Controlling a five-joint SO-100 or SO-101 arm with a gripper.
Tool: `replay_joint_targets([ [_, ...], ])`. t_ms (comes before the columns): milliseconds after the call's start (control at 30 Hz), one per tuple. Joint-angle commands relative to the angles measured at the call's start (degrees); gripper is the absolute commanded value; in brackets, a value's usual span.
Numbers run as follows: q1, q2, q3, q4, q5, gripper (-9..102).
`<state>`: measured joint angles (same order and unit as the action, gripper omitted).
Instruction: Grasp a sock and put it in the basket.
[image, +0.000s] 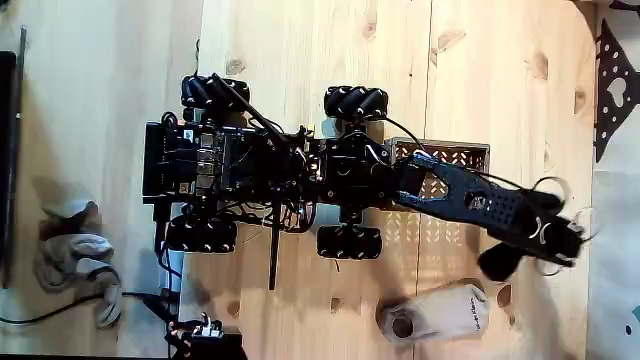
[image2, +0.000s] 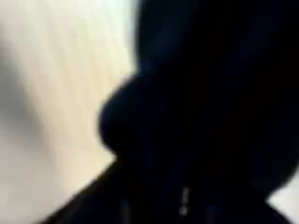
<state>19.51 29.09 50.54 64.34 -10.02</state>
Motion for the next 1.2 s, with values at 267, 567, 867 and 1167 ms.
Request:
replay_joint_targets([
  [267, -9.6, 40.8, -1.0, 34.4, 9.8, 0],
  [567, -8.0, 62.1, 4.8, 46.6, 4.4, 0],
  [867, -7.7, 80.9, 23.5, 43.1, 3.3, 0],
  [1167, -8.8, 98.7, 61.3, 25.3, -2.0, 0],
])
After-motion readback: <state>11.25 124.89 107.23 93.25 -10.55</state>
